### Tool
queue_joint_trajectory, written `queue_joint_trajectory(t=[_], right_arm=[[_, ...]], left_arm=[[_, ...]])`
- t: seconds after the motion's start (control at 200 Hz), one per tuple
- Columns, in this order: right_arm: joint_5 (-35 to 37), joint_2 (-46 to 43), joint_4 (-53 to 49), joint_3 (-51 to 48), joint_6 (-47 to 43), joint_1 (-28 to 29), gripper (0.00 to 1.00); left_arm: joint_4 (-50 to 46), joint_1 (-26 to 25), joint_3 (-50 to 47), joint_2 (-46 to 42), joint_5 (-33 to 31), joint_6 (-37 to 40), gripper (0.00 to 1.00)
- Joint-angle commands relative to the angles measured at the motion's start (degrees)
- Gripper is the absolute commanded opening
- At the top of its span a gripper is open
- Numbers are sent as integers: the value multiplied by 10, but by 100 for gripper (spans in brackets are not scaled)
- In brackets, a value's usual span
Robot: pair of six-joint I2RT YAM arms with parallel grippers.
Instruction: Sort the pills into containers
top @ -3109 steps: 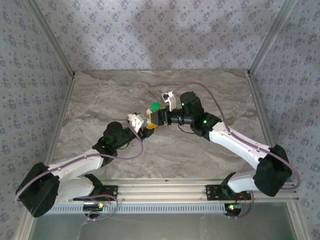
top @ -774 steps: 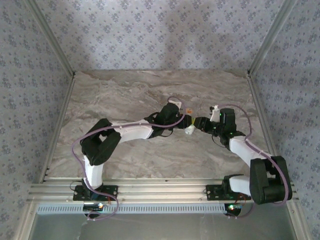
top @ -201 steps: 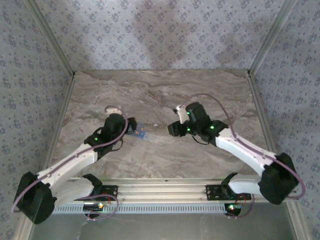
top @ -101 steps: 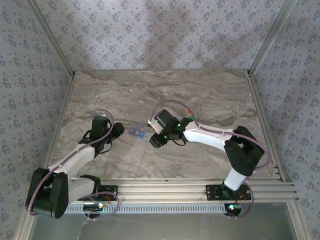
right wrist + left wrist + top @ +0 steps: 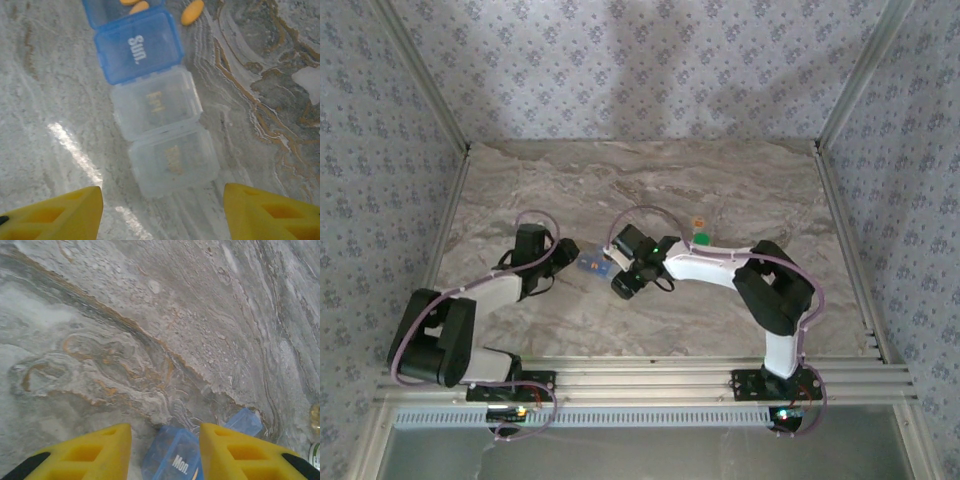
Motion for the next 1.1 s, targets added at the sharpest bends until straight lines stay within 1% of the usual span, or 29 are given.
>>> queue_joint_trajectory(t=[0.0, 0.145, 0.37, 0.435, 0.53, 0.645, 0.765, 0.94, 1.094], right_arm=[[18, 9, 5, 10, -1, -19, 67], [15, 20, 9, 14, -7, -52, 67], [-4, 38, 28, 37, 1, -107, 66], [-20, 45, 38, 46, 11, -124, 66], [-61, 48, 46, 55, 32, -146, 66], [-99, 32, 52, 50, 48, -152, 66], [-129, 25, 53, 47, 62, -155, 68], [-119, 39, 49, 59, 63, -160, 68], [-104, 69, 40, 76, 54, -163, 68]], left_arm=[[25, -23, 24, 24, 4, -4, 41], [32, -62, 30, 53, -14, -9, 40], [62, -109, 28, 83, -27, -32, 39], [71, -121, 32, 91, -29, -38, 39], [78, -134, 41, 101, -31, -43, 39], [69, -136, 47, 97, -35, -42, 38], [26, -134, 58, 81, -57, -20, 39], [-18, -118, 59, 31, -74, 0, 39], [-57, -85, 75, 11, -60, 20, 39]])
